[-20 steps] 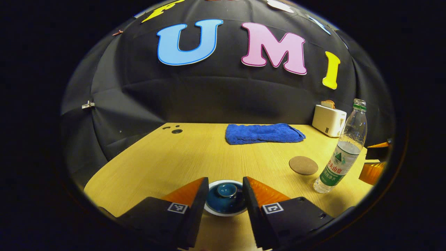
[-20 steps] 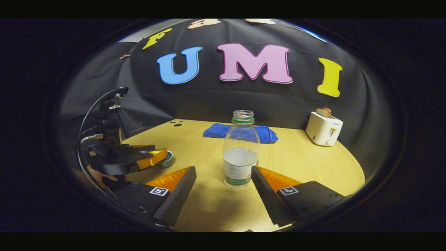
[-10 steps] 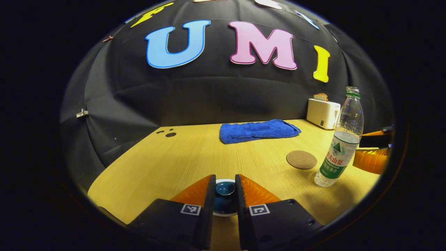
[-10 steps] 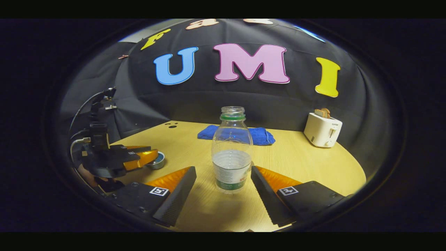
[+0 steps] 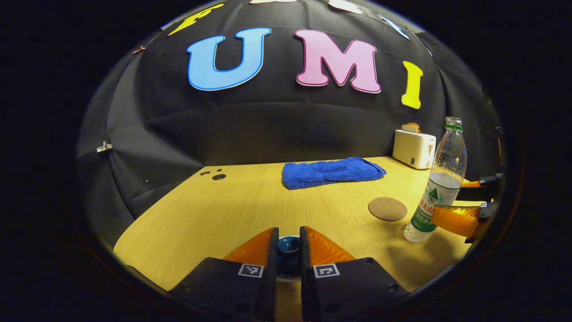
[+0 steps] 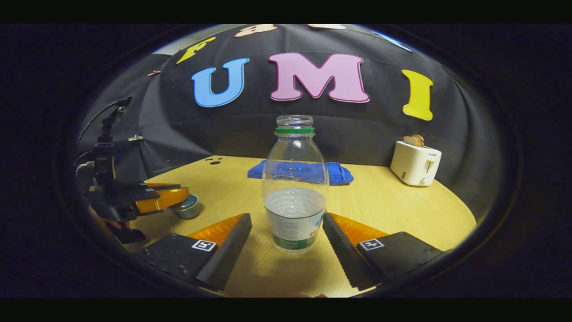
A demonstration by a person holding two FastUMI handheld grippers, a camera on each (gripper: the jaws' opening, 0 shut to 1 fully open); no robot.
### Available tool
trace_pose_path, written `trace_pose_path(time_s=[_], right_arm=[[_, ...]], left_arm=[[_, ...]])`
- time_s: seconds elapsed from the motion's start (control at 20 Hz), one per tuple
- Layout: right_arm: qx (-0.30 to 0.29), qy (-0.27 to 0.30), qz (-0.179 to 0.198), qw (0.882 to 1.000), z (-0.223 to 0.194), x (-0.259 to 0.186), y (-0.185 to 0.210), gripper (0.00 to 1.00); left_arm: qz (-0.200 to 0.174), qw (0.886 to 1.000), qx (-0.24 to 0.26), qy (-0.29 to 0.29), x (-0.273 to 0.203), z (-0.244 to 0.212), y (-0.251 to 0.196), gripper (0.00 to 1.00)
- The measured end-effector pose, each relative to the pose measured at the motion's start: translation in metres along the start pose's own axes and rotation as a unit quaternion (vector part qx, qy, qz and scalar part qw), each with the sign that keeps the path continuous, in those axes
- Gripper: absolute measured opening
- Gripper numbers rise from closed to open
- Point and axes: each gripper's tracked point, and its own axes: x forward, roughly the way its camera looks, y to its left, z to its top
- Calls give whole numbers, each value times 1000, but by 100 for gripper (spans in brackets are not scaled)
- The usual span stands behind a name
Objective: Open the teacup lid with one hand, grasp the water bottle and pour water into the teacup with the other hand; after pouring, place the water bottle on the coaster and then close the teacup lid.
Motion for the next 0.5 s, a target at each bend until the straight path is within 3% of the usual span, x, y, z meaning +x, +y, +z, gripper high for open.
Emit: trace_pose_path(time_s=[0.05,0.15,0.45,0.5], right_arm=[[3,-4,-1,1000,1,3,0,99],[5,-11,-3,1000,5,8,0,99],[19,-33,-14,999,14,25,-2,99],[20,-36,-16,999,15,29,-3,99]], left_arm=[[2,1000,0,-4,-1,3,1,22],[3,1000,-5,-12,-5,12,4,26],[9,1000,-17,-19,-17,18,9,22],[11,1000,-21,-17,-19,17,11,26]])
